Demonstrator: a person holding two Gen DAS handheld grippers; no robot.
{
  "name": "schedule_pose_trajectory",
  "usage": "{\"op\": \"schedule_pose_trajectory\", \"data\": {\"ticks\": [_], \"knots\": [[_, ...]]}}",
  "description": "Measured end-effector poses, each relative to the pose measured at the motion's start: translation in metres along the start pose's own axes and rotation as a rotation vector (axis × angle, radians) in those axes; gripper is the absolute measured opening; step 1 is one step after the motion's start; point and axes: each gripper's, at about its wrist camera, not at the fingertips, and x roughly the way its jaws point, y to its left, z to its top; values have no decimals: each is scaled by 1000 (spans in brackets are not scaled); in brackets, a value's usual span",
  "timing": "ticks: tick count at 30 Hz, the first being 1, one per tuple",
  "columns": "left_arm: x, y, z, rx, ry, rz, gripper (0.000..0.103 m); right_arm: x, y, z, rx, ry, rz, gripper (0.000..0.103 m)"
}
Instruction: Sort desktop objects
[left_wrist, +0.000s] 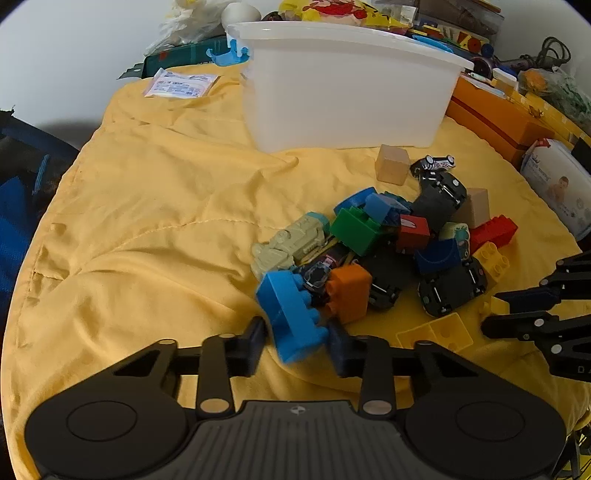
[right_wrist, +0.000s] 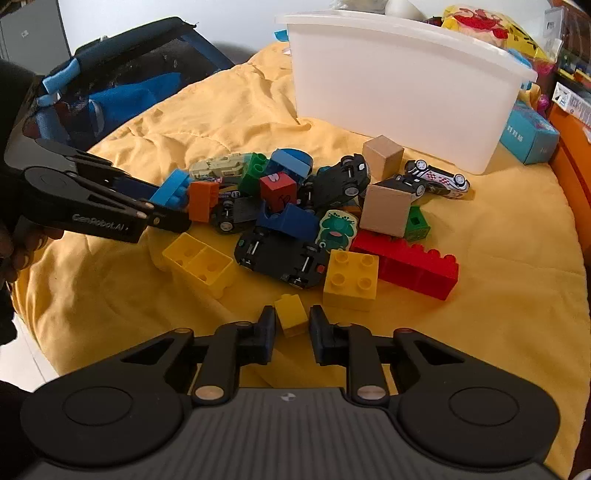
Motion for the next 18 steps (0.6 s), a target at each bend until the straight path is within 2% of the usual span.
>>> {"op": "schedule_pose_trajectory", "data": {"ticks": [6,18], "knots": [[-4,3,2,-2,-10,2,27,-6,-4,1,21,-12,16,21],[-18,-5,14,51,-52,23,26,-14,-4,12,21,-55,4,21]]}}
